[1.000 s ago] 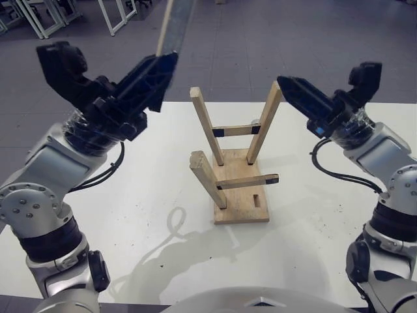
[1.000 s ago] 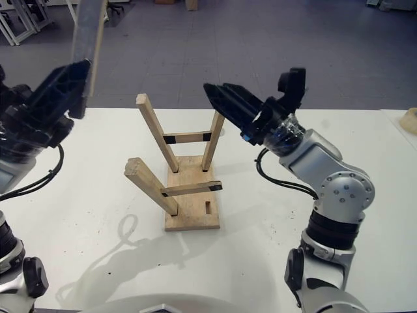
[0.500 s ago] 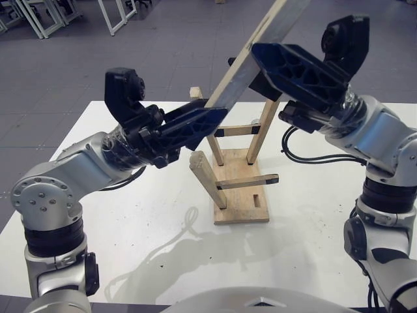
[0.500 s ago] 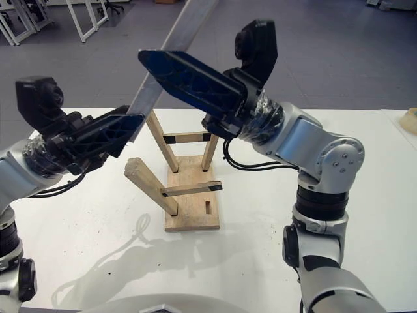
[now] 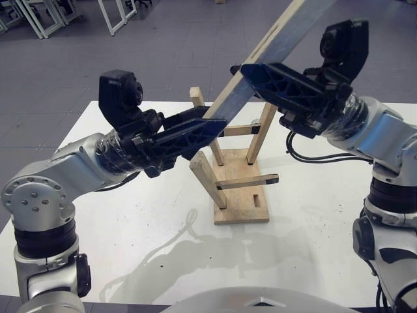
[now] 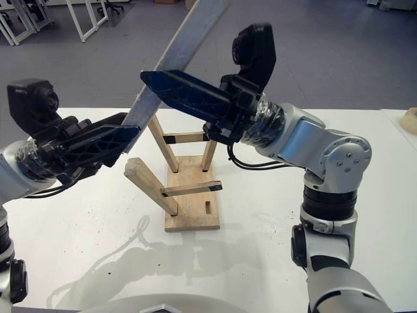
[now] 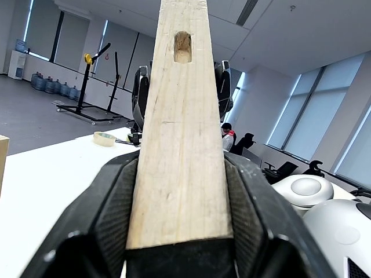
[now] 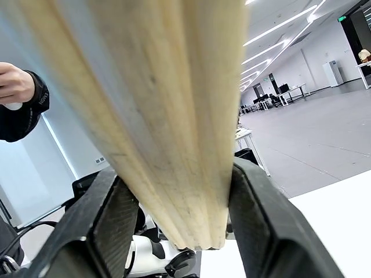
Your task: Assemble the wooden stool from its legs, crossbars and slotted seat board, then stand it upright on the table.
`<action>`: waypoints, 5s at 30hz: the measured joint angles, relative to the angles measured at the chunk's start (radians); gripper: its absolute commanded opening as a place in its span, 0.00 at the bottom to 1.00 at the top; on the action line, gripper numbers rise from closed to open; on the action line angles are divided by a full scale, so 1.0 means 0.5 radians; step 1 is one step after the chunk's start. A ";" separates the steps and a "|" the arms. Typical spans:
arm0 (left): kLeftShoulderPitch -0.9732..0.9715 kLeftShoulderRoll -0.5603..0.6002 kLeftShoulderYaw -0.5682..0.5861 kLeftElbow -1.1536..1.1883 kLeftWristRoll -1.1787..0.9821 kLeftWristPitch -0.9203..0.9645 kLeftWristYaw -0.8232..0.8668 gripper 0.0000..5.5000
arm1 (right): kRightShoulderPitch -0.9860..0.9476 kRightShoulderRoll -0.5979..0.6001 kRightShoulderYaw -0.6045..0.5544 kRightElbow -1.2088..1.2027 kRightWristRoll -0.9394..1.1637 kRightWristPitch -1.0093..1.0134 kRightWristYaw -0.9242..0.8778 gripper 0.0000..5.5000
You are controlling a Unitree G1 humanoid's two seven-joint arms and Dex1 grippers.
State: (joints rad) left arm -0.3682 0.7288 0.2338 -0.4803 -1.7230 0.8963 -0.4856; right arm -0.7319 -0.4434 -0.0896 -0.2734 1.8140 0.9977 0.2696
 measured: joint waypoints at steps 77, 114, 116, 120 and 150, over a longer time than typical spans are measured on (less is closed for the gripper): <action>0.599 -0.453 0.090 0.284 1.747 -0.604 0.035 0.57 | 1.500 -0.537 0.361 -0.293 -2.663 -1.373 1.414 0.37; -0.424 0.122 -0.383 -0.541 1.949 -0.209 0.266 0.57 | 1.127 -0.447 0.703 -0.199 -2.913 -1.126 1.188 0.37; -0.425 0.138 -0.564 -0.607 2.049 -0.137 0.268 0.57 | 1.102 -0.428 0.724 -0.182 -2.941 -1.126 1.130 0.37; -0.221 0.134 -0.801 -0.623 2.234 -0.111 0.248 0.57 | 1.077 -0.394 0.755 -0.171 -2.990 -1.117 1.078 0.37; 0.106 -0.191 -1.284 -0.036 3.263 -0.718 -0.030 0.57 | 0.665 -0.228 1.011 0.178 -3.152 -0.944 1.069 0.37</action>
State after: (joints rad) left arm -0.3154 0.6332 -0.4080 -0.4983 -0.0916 0.5372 -0.5007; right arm -0.3996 -0.5573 0.4159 -0.1843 0.2379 0.5257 0.8044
